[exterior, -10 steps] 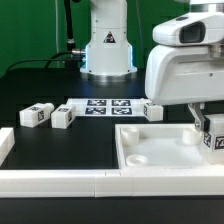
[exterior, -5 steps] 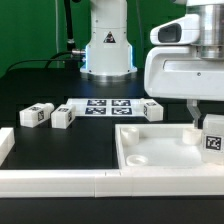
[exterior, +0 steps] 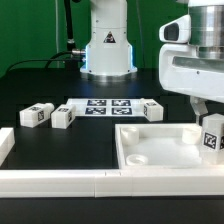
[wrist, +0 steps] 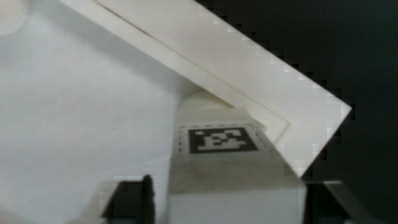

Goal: Assemble square table

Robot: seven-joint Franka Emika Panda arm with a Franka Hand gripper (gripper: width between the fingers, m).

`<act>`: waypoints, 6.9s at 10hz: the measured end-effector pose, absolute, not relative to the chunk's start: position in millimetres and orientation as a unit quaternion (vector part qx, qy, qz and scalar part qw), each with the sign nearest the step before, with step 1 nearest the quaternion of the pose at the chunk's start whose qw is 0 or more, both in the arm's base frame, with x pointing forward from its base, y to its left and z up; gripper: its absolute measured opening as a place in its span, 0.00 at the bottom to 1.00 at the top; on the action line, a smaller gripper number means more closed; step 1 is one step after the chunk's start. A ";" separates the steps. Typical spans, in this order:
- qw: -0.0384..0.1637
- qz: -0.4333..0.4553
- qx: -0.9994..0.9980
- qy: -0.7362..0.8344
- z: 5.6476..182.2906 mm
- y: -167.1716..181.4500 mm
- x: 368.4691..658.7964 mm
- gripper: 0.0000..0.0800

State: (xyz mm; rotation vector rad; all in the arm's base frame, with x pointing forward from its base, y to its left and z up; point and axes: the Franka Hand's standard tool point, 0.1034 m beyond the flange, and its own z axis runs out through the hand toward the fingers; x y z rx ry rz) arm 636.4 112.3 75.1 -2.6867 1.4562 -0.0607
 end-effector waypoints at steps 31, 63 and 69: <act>0.031 -0.020 -0.886 0.462 75.6 113.2 637.1 0.36; 0.019 -0.026 -0.967 0.252 73.9 106.8 635.7 0.36; -0.012 -0.027 -0.914 0.405 75.2 81.5 634.2 0.37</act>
Offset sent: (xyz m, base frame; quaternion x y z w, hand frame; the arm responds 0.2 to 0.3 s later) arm 0.0000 0.0000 0.0000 0.0000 0.0000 -0.1938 0.9810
